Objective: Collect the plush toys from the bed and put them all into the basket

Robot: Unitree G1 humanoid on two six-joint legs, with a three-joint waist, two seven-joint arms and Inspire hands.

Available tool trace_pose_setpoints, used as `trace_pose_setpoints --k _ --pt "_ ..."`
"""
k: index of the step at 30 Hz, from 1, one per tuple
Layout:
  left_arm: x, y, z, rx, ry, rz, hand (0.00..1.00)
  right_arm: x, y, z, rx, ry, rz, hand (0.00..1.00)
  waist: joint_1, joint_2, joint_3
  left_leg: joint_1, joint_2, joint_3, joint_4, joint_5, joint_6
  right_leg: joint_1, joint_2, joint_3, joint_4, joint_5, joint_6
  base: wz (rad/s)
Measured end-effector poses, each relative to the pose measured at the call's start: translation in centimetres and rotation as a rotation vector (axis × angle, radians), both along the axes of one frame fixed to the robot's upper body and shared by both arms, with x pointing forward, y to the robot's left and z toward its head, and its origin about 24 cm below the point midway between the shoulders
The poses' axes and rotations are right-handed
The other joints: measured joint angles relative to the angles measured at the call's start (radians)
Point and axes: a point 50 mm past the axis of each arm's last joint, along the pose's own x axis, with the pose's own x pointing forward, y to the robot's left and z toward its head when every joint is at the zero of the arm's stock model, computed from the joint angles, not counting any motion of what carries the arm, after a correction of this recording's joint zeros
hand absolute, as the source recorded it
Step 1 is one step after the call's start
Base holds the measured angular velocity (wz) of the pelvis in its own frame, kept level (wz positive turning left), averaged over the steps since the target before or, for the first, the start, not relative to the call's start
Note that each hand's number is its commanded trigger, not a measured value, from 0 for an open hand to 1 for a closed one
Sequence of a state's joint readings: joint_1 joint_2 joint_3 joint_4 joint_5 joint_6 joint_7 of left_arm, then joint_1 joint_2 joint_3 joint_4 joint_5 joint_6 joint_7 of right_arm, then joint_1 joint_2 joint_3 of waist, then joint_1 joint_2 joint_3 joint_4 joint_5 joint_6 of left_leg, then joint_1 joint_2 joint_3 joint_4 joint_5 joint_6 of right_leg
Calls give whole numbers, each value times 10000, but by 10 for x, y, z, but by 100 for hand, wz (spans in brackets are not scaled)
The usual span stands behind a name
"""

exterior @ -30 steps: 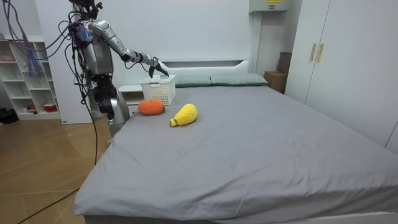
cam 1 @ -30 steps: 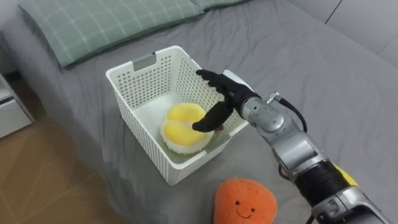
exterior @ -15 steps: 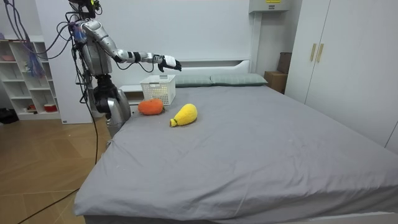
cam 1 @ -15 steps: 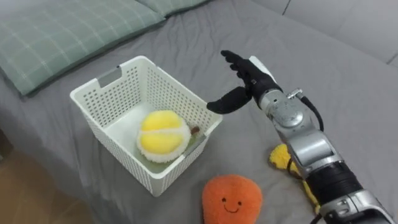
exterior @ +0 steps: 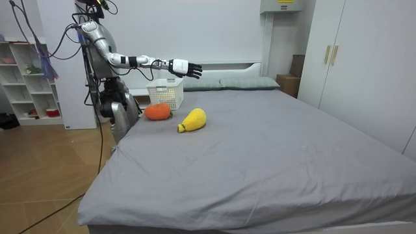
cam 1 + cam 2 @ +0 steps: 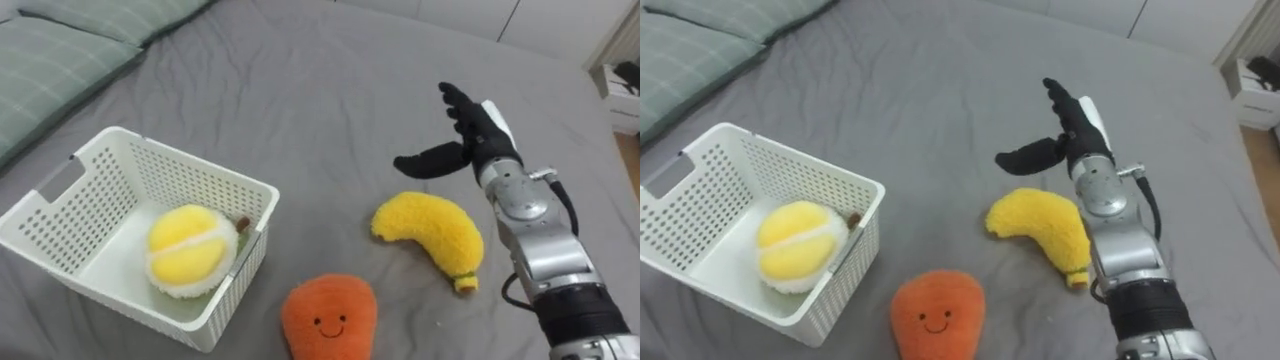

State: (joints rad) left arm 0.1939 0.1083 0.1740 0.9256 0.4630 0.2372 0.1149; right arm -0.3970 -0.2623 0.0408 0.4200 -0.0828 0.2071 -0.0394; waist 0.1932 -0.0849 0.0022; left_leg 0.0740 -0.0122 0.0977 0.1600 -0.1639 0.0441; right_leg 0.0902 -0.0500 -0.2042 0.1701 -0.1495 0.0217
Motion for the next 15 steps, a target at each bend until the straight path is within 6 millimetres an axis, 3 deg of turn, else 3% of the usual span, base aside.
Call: trace_pose_setpoints --k 8,10,15 --pt "-20 11 2 272 444 45 0 -23 -16 -29 -122 966 -517 0 -220 -116 -13 258 188 344 21 -154 -112 132 160 170 4 11 -18 -14" --pt "-29 15 1 332 799 90 0 -28 -24 -45 -172 1611 -793 0 -329 -150 -29 257 216 366 55 -182 -135 115 177 162 10 14 -23 -6" --pt "-30 13 0 176 928 -108 0 -36 -36 -61 -304 2292 -1444 0 -357 -149 -24 -150 225 355 136 -205 -125 -180 170 141 75 30 -51 -1"
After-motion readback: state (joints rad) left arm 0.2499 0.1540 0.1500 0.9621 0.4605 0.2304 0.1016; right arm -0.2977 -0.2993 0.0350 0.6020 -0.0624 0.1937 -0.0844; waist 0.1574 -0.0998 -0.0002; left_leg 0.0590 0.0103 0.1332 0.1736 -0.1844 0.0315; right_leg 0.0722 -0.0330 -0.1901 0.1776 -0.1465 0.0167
